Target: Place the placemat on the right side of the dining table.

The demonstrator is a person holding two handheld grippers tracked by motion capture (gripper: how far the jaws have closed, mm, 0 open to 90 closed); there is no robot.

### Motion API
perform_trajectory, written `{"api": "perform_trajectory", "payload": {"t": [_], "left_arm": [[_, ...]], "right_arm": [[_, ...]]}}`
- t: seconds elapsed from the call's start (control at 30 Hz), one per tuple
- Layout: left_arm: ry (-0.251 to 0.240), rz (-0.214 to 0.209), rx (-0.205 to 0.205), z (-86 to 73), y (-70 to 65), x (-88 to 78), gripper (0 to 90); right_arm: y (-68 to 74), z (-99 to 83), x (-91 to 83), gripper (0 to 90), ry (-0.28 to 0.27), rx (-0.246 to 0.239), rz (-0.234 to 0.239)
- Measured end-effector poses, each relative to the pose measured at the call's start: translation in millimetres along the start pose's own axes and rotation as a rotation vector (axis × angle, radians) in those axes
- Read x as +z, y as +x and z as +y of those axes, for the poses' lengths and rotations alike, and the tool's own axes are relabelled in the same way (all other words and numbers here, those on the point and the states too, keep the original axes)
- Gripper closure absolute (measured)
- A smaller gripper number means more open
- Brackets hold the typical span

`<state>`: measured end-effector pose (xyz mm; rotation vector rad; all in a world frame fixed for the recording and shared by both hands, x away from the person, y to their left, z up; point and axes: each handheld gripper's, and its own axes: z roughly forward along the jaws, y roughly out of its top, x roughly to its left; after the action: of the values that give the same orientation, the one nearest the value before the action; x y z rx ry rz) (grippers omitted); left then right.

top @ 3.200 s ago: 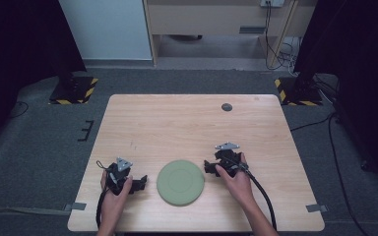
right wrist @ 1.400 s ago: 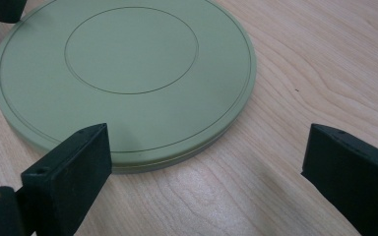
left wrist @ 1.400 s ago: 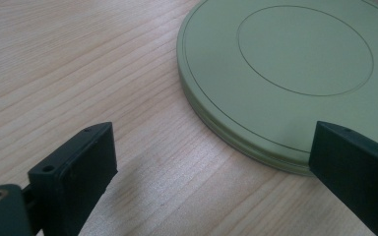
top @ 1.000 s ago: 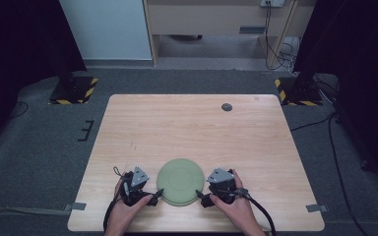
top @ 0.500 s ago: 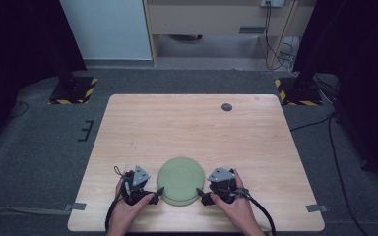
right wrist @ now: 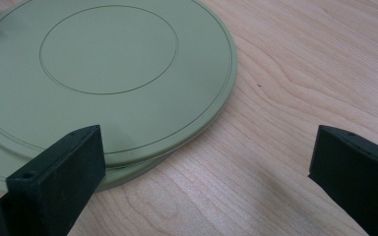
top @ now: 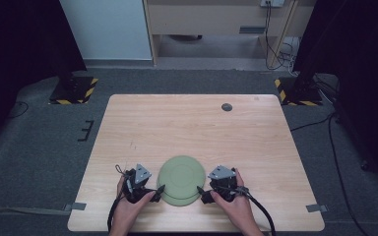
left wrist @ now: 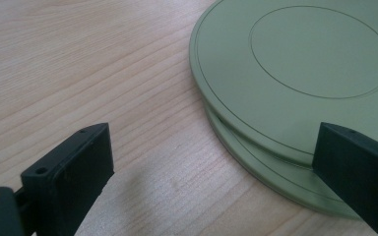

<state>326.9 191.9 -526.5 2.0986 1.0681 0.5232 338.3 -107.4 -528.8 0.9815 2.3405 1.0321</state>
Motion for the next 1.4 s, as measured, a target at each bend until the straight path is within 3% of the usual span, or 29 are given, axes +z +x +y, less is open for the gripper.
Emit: {"api": "perform_trajectory", "payload": {"t": [0.2,0.63,0.87,1.2,1.4], "left_arm": [[0.005,-0.003,0.009,-3.0,-0.6,-1.1,3.6],[0.005,0.017,-0.004,2.4,0.5,5.2,1.6],[0.007,0.009,0.009,0.3,-2.3,3.0,4.3],[0.0,0.037,-0.002,3.8,-1.0,7.2,3.0],[-0.001,0.023,0.008,2.1,-4.4,4.4,4.4]], "right_arm": [[1.3,-0.8,-2.5,4.9,0.009,0.021,0.006],[-3.6,-0.2,2.3,1.5,0.007,0.05,-0.023],[-0.2,0.1,-2.5,6.6,-0.006,0.052,0.005],[-2.3,2.5,5.6,0.6,0.005,0.045,-0.025],[-0.8,2.4,3.6,5.4,0.01,0.052,-0.016]]}}
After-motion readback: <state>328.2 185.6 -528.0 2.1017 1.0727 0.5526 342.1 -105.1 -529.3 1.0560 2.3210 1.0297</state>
